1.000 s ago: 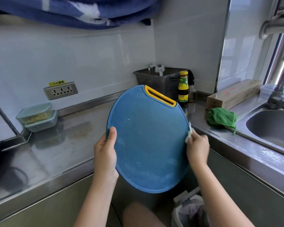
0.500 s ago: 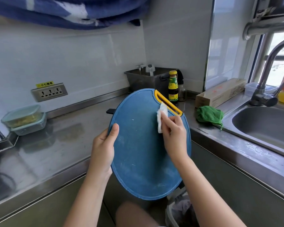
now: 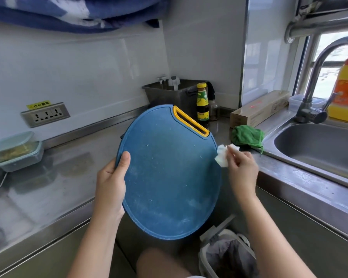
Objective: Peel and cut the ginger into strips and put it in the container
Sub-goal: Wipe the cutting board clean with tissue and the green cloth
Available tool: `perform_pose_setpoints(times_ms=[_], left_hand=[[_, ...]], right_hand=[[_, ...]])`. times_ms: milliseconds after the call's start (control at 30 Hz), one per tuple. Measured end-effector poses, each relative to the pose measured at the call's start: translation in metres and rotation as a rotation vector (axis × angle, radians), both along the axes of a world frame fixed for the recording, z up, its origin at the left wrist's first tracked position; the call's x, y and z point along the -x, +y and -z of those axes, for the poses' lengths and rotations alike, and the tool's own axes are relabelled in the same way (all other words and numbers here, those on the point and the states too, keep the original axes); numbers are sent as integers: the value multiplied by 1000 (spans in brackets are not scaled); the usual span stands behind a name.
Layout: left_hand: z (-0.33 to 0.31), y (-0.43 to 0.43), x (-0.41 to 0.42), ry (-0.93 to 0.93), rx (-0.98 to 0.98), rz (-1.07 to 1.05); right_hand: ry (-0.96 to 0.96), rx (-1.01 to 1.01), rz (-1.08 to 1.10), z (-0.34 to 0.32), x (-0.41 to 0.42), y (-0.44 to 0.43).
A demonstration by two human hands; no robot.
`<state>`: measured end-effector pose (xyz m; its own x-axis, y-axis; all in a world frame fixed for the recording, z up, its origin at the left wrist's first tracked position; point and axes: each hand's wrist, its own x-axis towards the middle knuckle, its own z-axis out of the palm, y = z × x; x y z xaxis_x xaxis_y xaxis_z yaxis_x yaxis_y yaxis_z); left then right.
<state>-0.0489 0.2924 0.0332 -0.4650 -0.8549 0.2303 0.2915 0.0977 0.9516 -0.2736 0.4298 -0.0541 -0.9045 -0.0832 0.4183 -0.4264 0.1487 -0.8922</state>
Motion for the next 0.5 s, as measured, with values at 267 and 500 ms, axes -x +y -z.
perform_pose_setpoints(times_ms=[267, 500], left_hand=[[3, 4, 5, 39, -43, -3], [2, -5, 10, 115, -186, -162]], right_hand=[[73, -104, -59, 20, 4, -10], [-528, -895, -219, 75, -22, 8]])
